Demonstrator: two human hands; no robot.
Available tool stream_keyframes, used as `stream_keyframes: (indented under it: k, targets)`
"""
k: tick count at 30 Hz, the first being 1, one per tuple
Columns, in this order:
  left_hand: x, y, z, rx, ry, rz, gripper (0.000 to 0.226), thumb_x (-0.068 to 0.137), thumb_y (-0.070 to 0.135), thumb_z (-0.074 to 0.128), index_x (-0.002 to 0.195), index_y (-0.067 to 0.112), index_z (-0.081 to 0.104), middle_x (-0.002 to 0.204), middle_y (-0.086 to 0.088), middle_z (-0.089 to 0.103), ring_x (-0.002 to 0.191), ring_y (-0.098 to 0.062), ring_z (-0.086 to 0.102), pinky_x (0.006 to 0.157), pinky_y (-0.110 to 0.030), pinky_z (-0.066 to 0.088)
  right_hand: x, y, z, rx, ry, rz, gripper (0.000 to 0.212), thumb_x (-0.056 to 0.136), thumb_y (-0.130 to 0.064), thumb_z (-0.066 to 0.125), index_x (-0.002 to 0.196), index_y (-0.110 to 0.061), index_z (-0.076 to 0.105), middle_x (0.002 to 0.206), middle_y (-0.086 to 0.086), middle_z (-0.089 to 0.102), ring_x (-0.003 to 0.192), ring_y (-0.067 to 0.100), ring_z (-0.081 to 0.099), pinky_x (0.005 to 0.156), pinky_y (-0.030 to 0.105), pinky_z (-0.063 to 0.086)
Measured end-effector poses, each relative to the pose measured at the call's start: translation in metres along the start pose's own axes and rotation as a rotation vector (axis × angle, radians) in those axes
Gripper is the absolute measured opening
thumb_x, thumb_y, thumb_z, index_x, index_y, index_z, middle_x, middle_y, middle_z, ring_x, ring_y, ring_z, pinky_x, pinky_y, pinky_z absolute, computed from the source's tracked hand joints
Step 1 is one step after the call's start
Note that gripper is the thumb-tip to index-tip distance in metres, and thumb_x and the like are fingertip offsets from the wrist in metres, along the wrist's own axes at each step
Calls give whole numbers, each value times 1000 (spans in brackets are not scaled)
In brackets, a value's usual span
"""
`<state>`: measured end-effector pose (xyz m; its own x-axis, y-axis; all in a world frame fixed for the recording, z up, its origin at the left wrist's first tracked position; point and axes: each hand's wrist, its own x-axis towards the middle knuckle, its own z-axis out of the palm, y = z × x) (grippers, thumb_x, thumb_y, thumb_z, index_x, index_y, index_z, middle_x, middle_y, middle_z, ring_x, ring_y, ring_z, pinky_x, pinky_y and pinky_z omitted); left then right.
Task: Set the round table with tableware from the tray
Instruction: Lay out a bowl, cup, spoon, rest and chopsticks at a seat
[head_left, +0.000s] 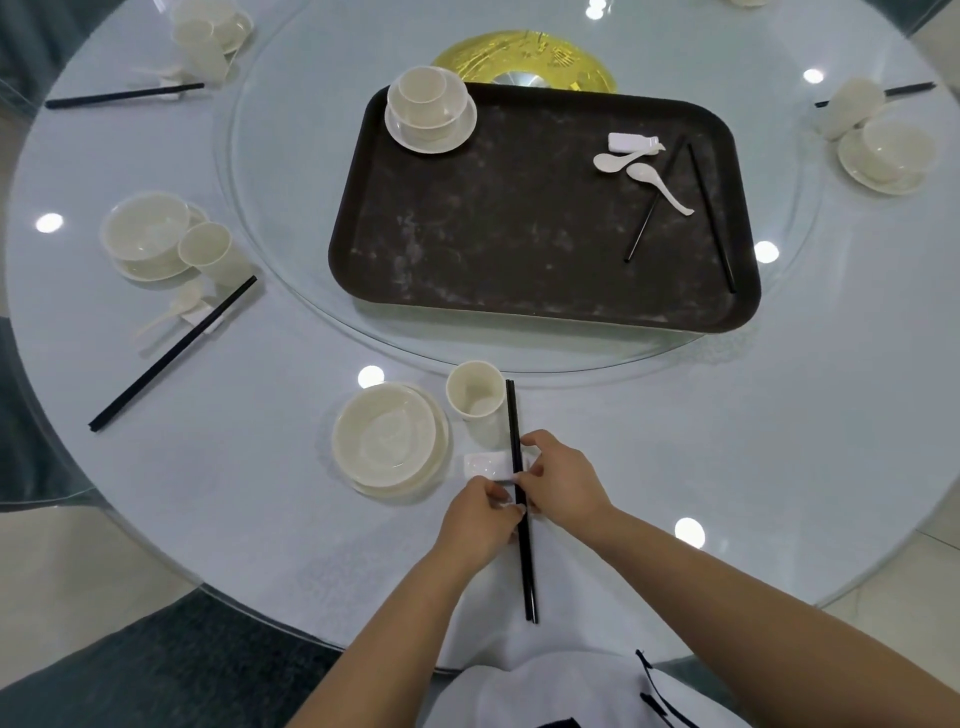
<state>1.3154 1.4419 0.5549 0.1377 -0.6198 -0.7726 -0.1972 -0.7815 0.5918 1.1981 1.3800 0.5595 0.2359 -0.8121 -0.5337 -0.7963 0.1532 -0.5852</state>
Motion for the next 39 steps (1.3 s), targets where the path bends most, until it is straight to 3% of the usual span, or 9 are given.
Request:
stream_keyframes:
  k: [5,11,15,18,24,28,35,39]
  targets:
    - [0,0,2,17,10,15,12,89,17,64,96,17,54,91,-5,67,76,-20,70,81,-41,58,1,5,0,25,0,-10,42,90,-12,60,130,-16,51,72,2,64,66,17,61,66,24,49]
    - [-3,3,-1,101,-18,33,14,90,24,62,100,16,54,92,-4,67,83,-20,69,84,-39,56,4,6,-1,47,-12,-6,39,90,-17,62,128,-16,52,72,3,65,69,21,64,72,28,53]
    - [-11,5,-7,385,27,119,11,92,33,55,96,23,54,84,6,62,77,-11,60,63,-23,44,9,2,-9,67,13,17,33,93,-28,59,123,-15,52,71,2,66,60,19,64,63,25,51]
    - [-15,19,-19,457,110,193,10,93,36,53,96,27,54,76,9,60,69,-5,56,57,-20,40,15,-1,-23,101,64,22,31,95,-32,57,121,-15,54,77,3,68,66,21,66,70,31,56]
    - [-15,71,-35,281,116,281,11,91,37,58,93,26,60,87,3,68,81,-17,67,77,-35,54,36,-11,-70,253,202,12,19,94,-32,57,106,-17,61,65,-1,65,60,21,68,72,43,59]
    - [-7,118,-38,240,120,359,8,92,37,58,86,31,59,85,7,69,76,-12,68,65,-25,50,61,-19,-115,282,302,15,19,93,-28,58,105,-15,63,78,0,65,57,17,67,59,34,59]
    - [29,200,-50,344,130,466,14,92,36,59,89,22,61,86,0,70,82,-20,68,81,-41,55,119,-19,-190,317,447,61,11,94,-25,58,101,-17,61,88,5,68,53,17,68,52,29,59]
    - [51,222,-50,326,114,471,14,92,36,59,90,22,61,82,2,71,82,-19,67,84,-42,55,157,-6,-222,235,511,98,21,95,-19,57,114,-11,59,108,11,62,66,27,70,65,41,61]
